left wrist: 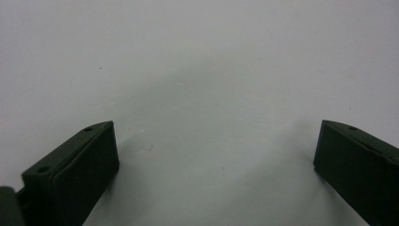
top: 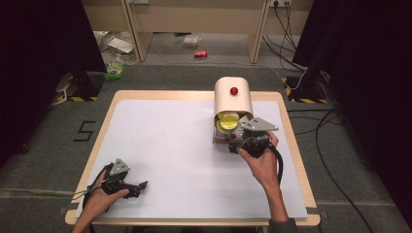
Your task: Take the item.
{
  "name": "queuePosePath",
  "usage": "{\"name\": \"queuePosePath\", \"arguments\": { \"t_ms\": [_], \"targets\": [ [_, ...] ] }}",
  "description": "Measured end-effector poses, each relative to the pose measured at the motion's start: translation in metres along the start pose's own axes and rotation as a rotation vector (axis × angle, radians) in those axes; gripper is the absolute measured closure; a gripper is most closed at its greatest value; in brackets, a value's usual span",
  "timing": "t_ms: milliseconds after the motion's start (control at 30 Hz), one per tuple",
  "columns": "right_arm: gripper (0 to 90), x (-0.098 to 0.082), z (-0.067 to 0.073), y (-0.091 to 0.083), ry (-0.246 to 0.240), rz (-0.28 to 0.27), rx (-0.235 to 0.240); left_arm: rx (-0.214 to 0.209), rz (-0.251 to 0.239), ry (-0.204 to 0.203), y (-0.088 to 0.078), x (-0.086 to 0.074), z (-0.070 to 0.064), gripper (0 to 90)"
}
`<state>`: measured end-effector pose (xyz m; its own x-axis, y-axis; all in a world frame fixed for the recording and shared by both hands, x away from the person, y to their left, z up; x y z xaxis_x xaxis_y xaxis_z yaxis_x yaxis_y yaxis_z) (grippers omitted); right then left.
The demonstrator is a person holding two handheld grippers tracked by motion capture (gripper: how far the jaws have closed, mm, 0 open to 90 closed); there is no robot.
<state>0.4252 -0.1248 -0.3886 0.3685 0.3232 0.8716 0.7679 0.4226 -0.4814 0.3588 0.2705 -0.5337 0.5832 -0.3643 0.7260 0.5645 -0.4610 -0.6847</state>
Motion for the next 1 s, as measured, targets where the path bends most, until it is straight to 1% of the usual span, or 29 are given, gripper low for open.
{"name": "queuePosePath", "arguments": {
  "t_ms": [233,533,633,1000],
  "targets": [
    [24.7,-0.004,0.004,-0.006,-0.011,0.006,0.003,-0.001,0.000,-0.001,0.000,0.000,0.000,0.0],
    [24.7,-0.006,0.009,-0.010,-0.030,0.017,-0.002,-0.001,0.000,-0.001,0.000,0.000,0.000,0.0],
    [24.8,-0.007,0.011,-0.014,-0.036,0.017,0.004,-0.001,0.000,-0.001,0.000,0.000,0.000,0.0],
    [24.7,-0.011,0.015,-0.019,-0.040,0.025,0.011,-0.001,-0.001,-0.001,0.000,0.000,0.000,0.0]
  ]
}}
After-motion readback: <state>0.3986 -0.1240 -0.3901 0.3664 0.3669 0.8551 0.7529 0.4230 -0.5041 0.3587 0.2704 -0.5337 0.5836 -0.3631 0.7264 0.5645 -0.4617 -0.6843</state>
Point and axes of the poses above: each handheld gripper's, and its own axes: y roughly forward along the jaws, x roughly out of its top, z roughly to its left, the point moved 4 cm from there along y, roughly forward along the jaws, and after that the axes turned 3 degrees about -x, right-handed, at the moved point
